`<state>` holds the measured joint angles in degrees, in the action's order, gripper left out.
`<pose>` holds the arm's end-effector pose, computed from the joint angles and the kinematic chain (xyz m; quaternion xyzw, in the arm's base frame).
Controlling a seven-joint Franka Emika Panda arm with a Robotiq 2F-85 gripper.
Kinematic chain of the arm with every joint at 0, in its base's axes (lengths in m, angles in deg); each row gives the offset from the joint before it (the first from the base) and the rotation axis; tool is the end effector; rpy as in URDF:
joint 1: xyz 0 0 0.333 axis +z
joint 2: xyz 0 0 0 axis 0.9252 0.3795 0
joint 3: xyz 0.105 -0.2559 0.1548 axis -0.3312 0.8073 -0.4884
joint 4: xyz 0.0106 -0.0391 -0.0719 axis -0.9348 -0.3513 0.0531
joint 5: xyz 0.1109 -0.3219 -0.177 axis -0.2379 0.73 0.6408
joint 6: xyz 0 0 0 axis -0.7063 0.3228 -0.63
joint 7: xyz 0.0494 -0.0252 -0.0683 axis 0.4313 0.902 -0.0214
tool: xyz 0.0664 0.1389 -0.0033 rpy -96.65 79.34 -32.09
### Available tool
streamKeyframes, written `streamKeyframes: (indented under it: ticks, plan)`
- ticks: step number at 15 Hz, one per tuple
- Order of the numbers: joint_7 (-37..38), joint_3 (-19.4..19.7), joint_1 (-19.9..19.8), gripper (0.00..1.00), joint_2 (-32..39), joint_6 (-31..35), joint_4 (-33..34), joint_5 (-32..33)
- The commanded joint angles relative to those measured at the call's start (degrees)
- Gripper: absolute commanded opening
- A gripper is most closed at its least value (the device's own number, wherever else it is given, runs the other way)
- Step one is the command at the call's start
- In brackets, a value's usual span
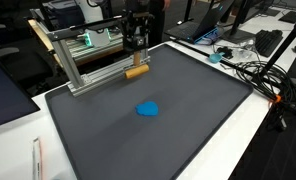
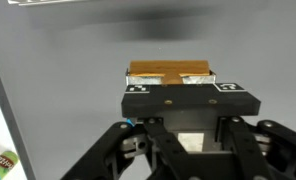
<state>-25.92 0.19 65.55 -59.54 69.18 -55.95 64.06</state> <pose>0.5247 -0.0598 0.3384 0.9982 -0.0474 -0.0012 0.0355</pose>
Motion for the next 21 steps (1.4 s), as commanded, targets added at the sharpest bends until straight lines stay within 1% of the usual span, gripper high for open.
streamKeyframes:
  ticks: [1,6,11,14,16,17,18,21]
  plan:
    - [0.08,-1.18,0.40,0.22,-7.64,-0.46,-5.02,0.32]
    - [0.76,-2.76,0.50,0.22,-13.53,-2.37,-9.13,0.77]
    - [0.70,-3.15,0.55,0.22,-19.29,-2.78,-14.76,-0.62]
    - [1.08,-3.42,0.73,0.22,-22.18,-4.27,-16.21,-1.57]
    - [2.79,-4.32,0.86,0.22,-24.08,-5.57,-16.33,-1.40]
    - [3.68,-4.87,0.91,0.22,-25.29,-4.85,-16.73,-1.00]
    - [1.91,-4.12,0.38,0.47,-20.97,-4.25,-15.04,-0.46]
    - [2.79,-4.92,0.52,0.47,-23.25,-4.35,-15.72,-0.44]
